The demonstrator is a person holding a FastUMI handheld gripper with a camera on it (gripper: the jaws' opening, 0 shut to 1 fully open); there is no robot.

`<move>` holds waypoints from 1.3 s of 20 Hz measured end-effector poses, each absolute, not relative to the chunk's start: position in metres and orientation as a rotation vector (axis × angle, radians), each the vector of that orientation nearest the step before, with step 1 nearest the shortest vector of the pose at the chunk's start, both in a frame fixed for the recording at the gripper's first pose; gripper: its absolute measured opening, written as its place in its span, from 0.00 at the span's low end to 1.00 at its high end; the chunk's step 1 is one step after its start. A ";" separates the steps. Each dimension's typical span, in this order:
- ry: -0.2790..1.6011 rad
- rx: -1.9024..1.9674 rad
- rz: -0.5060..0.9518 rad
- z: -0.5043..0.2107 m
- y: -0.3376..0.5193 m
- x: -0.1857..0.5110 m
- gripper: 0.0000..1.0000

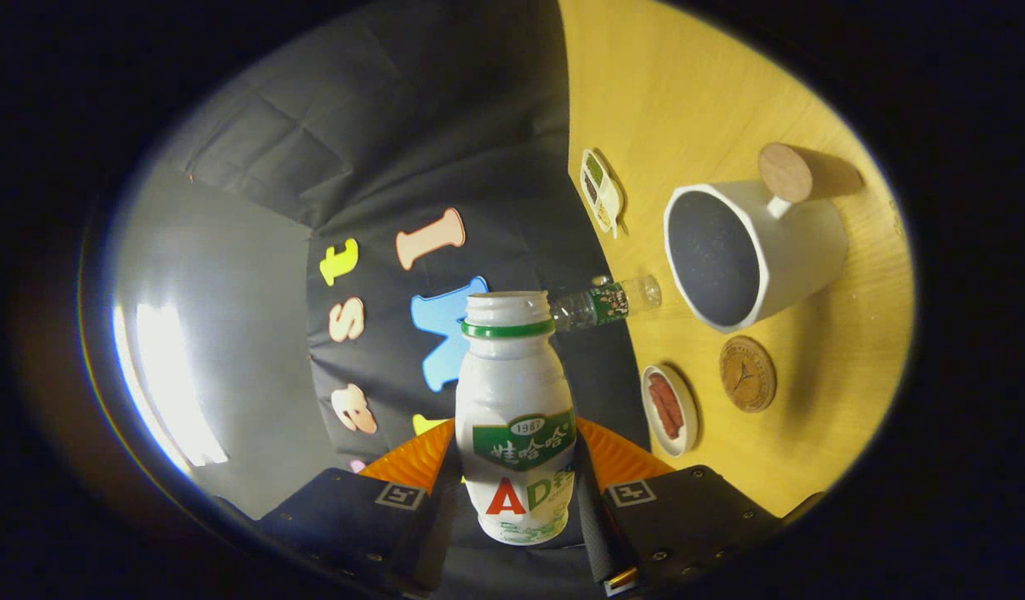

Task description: Take the bottle from table, then pour the juice into the cup, finally place the bottle on the coaster

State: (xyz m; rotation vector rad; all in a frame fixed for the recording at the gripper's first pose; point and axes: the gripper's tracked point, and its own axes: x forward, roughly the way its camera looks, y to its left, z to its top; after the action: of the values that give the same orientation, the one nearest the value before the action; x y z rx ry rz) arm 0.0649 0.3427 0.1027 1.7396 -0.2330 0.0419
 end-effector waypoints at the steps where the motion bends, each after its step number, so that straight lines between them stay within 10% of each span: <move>1: -0.215 1.676 0.027 0.102 0.345 0.064 0.65; 26: 0.146 0.298 -0.114 0.035 0.412 0.112 0.65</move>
State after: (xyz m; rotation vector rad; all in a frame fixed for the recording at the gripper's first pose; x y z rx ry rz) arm 0.1120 0.4118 0.0346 0.2979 0.1460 -0.1137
